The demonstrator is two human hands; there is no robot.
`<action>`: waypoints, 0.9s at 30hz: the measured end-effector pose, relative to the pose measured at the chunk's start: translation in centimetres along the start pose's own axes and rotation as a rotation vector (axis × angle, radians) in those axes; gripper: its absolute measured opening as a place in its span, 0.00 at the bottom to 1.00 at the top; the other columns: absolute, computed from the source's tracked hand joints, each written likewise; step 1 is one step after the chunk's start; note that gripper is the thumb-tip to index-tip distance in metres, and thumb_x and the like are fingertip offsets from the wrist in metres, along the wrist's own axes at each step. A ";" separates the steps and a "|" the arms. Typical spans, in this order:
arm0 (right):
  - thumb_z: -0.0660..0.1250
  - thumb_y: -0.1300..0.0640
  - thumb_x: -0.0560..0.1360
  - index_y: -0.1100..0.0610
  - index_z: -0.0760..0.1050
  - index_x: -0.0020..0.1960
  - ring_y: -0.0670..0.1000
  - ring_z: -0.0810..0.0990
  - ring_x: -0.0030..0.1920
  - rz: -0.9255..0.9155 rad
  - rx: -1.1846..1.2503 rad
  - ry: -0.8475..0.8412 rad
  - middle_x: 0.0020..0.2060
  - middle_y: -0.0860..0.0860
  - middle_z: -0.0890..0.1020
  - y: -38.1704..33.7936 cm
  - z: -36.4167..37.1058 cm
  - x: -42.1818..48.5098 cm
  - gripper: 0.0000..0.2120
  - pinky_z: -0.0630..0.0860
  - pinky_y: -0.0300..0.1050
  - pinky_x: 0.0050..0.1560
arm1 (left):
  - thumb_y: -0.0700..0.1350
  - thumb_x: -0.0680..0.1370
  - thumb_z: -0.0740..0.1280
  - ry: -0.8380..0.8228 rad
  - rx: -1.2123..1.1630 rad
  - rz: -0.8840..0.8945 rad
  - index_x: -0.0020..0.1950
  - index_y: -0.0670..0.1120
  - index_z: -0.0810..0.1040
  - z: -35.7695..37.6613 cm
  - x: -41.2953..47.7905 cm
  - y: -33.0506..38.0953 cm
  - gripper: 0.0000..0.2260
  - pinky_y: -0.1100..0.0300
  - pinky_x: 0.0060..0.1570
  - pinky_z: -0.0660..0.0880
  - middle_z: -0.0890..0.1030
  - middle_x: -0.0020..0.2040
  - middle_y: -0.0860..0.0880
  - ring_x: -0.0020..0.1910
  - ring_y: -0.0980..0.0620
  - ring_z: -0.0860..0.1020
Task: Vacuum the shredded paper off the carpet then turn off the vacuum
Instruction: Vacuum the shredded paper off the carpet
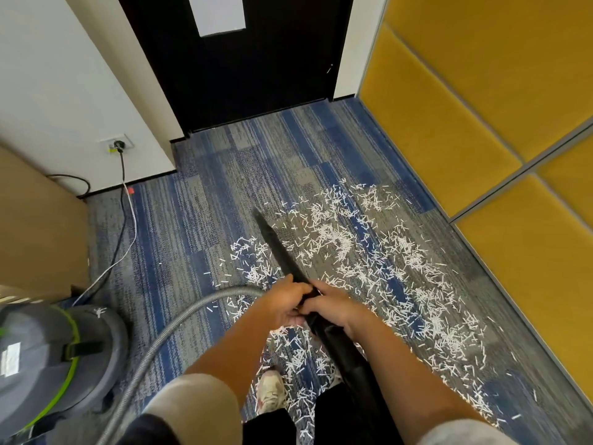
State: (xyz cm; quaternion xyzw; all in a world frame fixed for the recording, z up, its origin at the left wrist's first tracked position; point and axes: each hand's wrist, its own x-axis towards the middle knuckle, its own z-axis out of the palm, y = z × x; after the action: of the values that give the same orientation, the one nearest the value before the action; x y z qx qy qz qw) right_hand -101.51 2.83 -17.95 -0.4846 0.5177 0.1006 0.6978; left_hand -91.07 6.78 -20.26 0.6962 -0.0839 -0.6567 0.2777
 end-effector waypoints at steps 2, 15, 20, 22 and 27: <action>0.66 0.66 0.72 0.51 0.70 0.63 0.50 0.75 0.34 0.006 -0.002 0.005 0.38 0.54 0.77 -0.3 -0.3 0.1 0.21 0.74 0.41 0.30 | 0.42 0.81 0.59 -0.002 0.019 -0.014 0.62 0.44 0.69 0.0 0.2 0.5 0.10 0.61 0.36 0.75 0.77 0.48 0.44 0.39 0.52 0.76; 0.63 0.68 0.72 0.48 0.64 0.72 0.51 0.76 0.34 0.028 0.051 0.116 0.39 0.55 0.78 -0.2 -4.7 0.3 0.31 0.75 0.41 0.30 | 0.41 0.80 0.62 -0.059 -0.007 -0.024 0.62 0.44 0.73 4.6 1.8 3.2 0.11 0.61 0.42 0.76 0.79 0.52 0.44 0.43 0.51 0.77; 0.64 0.67 0.72 0.49 0.66 0.70 0.51 0.76 0.36 0.024 0.042 0.115 0.39 0.54 0.78 -0.1 -4.8 -0.2 0.29 0.75 0.41 0.34 | 0.41 0.80 0.62 -0.073 0.016 -0.028 0.62 0.44 0.72 4.8 1.9 3.3 0.10 0.61 0.40 0.78 0.79 0.51 0.44 0.42 0.51 0.78; 0.65 0.67 0.72 0.50 0.68 0.67 0.51 0.76 0.35 0.035 0.037 0.102 0.38 0.54 0.78 0.1 -4.8 -0.6 0.26 0.75 0.41 0.33 | 0.41 0.80 0.61 -0.089 0.047 -0.034 0.61 0.43 0.72 4.8 1.7 3.1 0.10 0.60 0.41 0.79 0.78 0.48 0.44 0.41 0.51 0.78; 0.64 0.68 0.72 0.54 0.71 0.55 0.52 0.75 0.36 0.036 0.026 0.061 0.39 0.55 0.77 1.4 -4.1 -1.8 0.15 0.75 0.43 0.34 | 0.41 0.79 0.62 -0.129 0.158 -0.090 0.59 0.40 0.73 4.6 0.6 2.4 0.10 0.62 0.28 0.78 0.78 0.46 0.43 0.38 0.51 0.79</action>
State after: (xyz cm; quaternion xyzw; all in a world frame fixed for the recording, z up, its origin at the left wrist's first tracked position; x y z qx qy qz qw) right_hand -105.76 0.99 -17.28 -0.4691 0.5486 0.0919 0.6860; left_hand -94.80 3.22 -19.48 0.6752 -0.1219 -0.7032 0.1861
